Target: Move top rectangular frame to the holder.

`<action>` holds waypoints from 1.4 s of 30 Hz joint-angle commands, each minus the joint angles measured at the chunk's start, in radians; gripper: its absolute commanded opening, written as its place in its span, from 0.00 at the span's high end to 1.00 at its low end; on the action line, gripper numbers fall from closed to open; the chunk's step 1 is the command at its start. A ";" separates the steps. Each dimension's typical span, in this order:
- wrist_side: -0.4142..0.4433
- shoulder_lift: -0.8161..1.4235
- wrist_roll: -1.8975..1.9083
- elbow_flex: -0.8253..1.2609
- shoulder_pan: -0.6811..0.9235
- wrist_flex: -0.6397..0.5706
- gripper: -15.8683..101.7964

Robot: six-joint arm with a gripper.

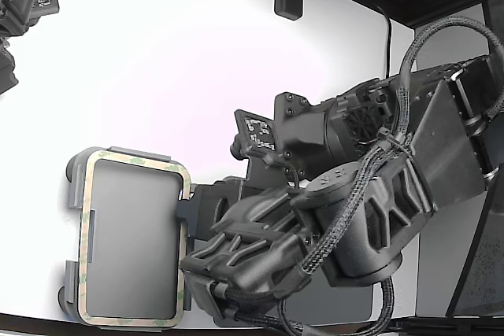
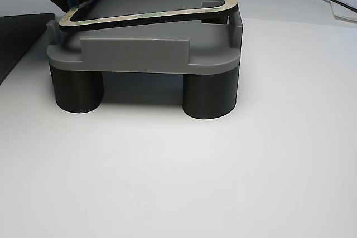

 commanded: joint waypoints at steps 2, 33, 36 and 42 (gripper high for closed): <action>-0.003 0.037 0.002 -0.005 -0.015 -0.015 0.96; 0.477 0.497 -1.138 0.238 -0.097 -0.255 0.02; 0.383 0.683 -1.405 0.383 -0.196 -0.351 0.02; 0.229 1.003 -1.798 0.664 -0.373 -0.483 0.02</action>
